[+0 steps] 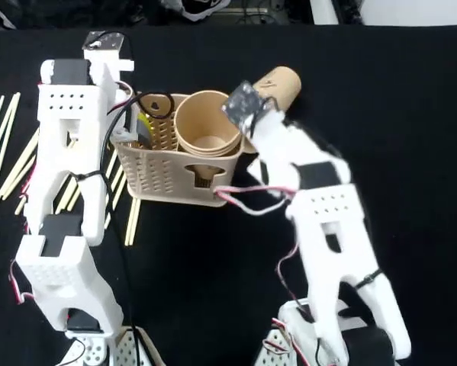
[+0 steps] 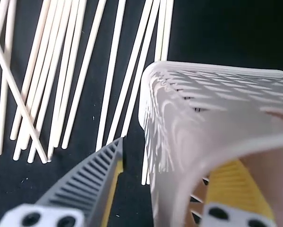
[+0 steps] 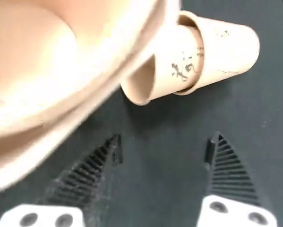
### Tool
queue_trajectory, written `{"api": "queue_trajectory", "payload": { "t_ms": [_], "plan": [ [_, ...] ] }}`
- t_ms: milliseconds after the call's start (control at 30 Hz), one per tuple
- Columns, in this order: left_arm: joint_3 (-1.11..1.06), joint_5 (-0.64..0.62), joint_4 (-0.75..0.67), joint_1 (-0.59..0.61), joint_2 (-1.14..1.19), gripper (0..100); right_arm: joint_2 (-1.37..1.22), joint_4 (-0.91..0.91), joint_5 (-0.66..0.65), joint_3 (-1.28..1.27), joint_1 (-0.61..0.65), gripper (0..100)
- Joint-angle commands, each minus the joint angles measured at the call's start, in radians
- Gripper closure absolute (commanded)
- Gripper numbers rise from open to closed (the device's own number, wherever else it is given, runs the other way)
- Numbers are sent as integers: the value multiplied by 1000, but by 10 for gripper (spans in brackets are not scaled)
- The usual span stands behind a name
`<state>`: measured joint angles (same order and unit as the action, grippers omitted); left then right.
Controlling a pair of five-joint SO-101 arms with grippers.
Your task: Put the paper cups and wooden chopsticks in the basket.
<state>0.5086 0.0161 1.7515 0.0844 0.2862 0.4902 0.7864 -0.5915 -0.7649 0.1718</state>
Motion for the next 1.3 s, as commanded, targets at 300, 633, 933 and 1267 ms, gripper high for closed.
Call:
{"api": "queue_trajectory", "payload": {
  "t_ms": [300, 633, 933, 1267],
  "plan": [
    [2, 0, 6, 16, -6, 715, -97, -537, 150, -191, -14, 698],
    [2, 3, 6, 16, -5, 715, -516, -605, 201, 170, -103, 698],
    [2, 3, 6, 10, -5, 715, -662, -764, 132, 275, -107, 698],
    [1, 0, 6, 7, -5, 715, -929, -749, 114, 570, -180, 730]
  ]
}}
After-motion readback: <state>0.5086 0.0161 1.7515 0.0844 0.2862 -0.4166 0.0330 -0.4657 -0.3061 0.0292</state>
